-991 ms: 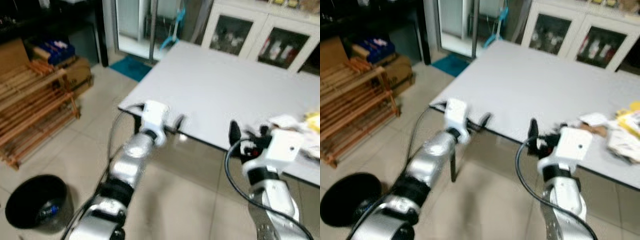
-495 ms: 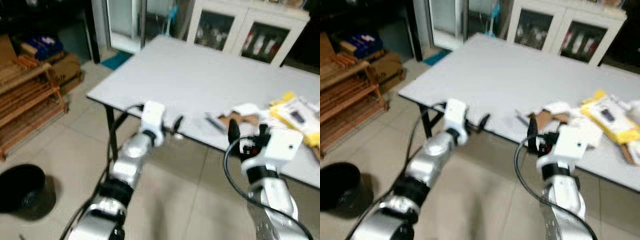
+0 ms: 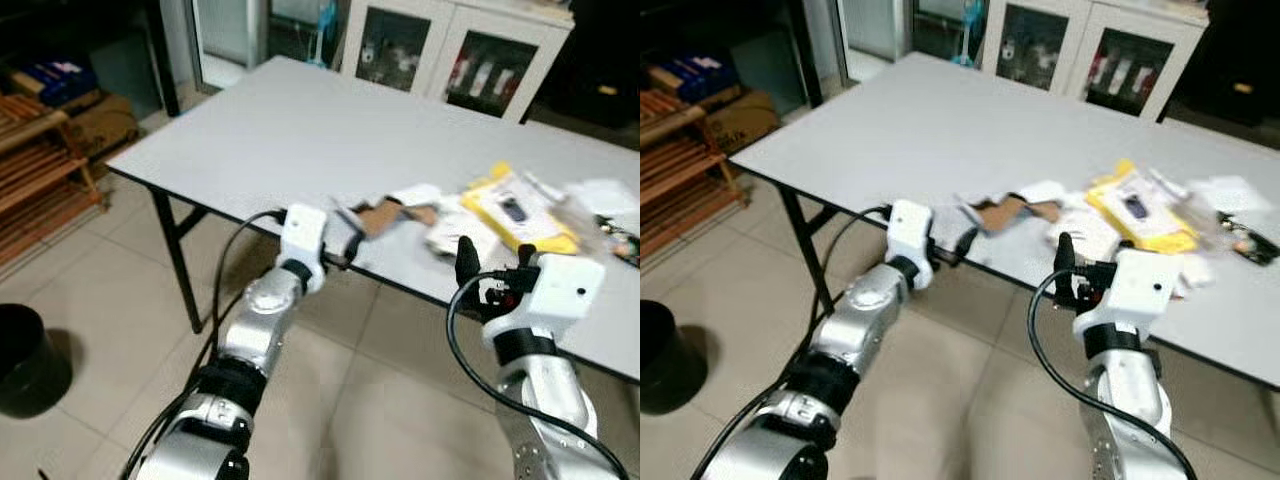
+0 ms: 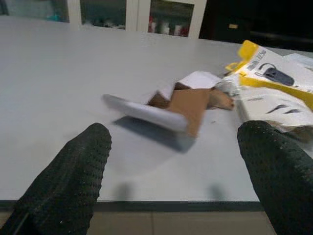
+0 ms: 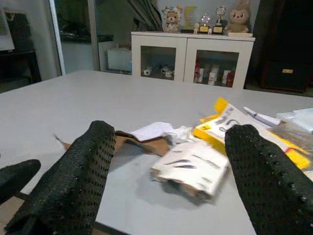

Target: Picking trash to rubbish bin

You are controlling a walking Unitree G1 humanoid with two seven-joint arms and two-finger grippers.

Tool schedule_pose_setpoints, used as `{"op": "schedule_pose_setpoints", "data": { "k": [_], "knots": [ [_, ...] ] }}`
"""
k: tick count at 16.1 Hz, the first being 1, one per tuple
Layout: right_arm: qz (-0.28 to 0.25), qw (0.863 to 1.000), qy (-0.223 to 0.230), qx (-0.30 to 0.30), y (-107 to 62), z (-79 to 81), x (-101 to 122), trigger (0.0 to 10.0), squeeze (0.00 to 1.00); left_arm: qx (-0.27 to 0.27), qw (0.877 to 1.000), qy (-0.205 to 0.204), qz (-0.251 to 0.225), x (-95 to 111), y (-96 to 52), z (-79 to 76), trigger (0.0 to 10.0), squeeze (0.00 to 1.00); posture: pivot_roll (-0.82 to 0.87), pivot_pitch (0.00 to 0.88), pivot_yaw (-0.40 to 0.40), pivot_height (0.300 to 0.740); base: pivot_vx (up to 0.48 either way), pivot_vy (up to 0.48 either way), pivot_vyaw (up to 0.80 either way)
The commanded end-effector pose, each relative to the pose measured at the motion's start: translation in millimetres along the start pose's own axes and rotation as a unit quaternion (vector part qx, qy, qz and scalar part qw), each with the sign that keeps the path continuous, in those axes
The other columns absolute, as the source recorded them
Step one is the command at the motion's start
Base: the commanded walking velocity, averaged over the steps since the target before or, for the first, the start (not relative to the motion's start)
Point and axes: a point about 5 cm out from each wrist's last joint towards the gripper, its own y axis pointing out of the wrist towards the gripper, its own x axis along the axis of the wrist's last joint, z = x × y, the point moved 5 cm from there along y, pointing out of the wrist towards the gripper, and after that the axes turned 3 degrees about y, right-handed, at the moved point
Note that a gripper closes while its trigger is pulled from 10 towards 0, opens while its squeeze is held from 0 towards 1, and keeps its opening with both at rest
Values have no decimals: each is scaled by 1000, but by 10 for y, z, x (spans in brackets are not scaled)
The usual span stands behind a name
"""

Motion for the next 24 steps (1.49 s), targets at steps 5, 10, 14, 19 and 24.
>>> {"op": "schedule_pose_setpoints", "data": {
  "k": [5, 10, 14, 19, 24],
  "knots": [
    [-6, 1000, -18, -10, -10, -80, 50, 10000, 0, -18, 1000, 4, -3, 49, 59, -148, 10000, 0, 71, 46, -59, 740, 0, -457, 0],
    [-4, 1000, -23, -7, -8, -83, 47, 10000, 0, -17, 1000, 4, -3, 45, 60, -149, 10000, 0, 70, 44, -62, 740, 0, -458, 0],
    [-5, 1000, -26, -5, 3, -78, 52, 10000, 0, -15, 1000, 5, -2, 42, 64, -143, 10000, 0, 72, 44, -64, 740, 0, -458, 0],
    [-4, 1000, -22, -6, 4, -80, 46, 10000, 0, -12, 1000, 6, 1, 26, 58, -133, 10000, 0, 72, 44, -64, 740, 0, -455, 0],
    [-3, 1000, -17, -6, 24, -75, 29, 10000, 0, 1, 1000, -4, -1, 20, 44, -73, 10000, 0, 79, 52, -56, 740, 0, -230, 0]
  ]
}}
